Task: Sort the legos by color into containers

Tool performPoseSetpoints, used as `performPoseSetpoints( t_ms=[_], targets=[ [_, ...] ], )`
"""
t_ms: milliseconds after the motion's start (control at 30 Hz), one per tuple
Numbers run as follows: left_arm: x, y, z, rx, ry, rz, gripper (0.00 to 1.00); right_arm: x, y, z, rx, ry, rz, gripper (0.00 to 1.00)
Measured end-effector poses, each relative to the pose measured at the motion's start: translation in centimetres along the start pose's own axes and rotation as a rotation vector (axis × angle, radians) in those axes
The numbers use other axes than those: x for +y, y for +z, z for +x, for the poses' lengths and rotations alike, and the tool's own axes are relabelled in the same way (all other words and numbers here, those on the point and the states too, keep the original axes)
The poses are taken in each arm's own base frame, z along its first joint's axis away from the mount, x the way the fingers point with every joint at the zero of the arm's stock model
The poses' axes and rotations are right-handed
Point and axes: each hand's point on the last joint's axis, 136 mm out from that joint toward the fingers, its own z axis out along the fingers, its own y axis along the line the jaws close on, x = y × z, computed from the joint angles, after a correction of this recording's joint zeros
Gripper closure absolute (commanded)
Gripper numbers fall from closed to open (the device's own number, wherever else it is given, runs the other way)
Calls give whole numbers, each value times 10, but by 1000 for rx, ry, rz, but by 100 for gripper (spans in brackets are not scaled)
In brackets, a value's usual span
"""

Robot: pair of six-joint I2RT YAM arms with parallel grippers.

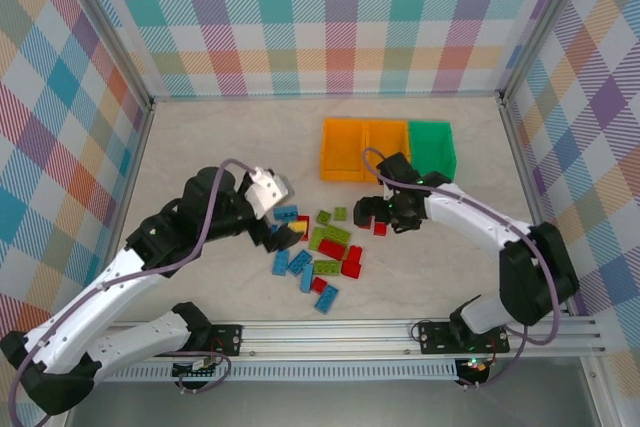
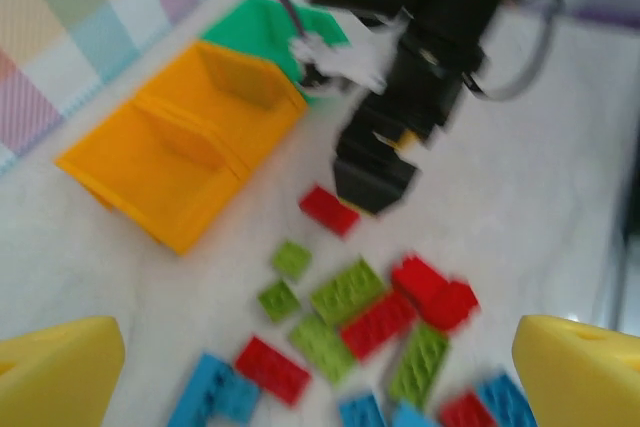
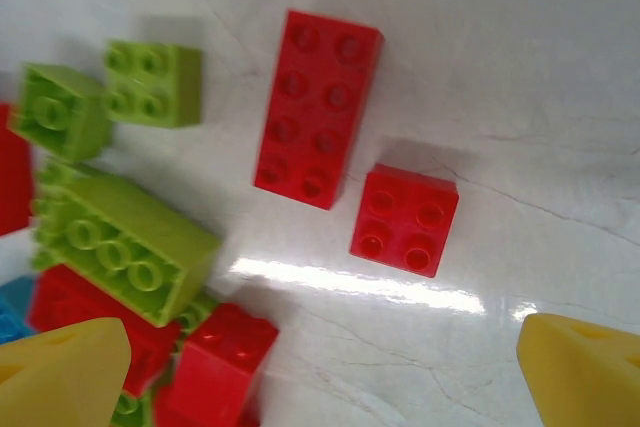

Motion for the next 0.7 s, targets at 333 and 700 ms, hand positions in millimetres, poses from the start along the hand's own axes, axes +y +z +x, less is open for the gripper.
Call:
performPoseSetpoints(
  t_ms=[333,700],
  targets=[
    [-33,5,77,142,220,129,0,-36,47,6,63,70,247,23],
    [-37,10,94,145,265,135,0,-36,60,-2,30,75,252,72]
  ],
)
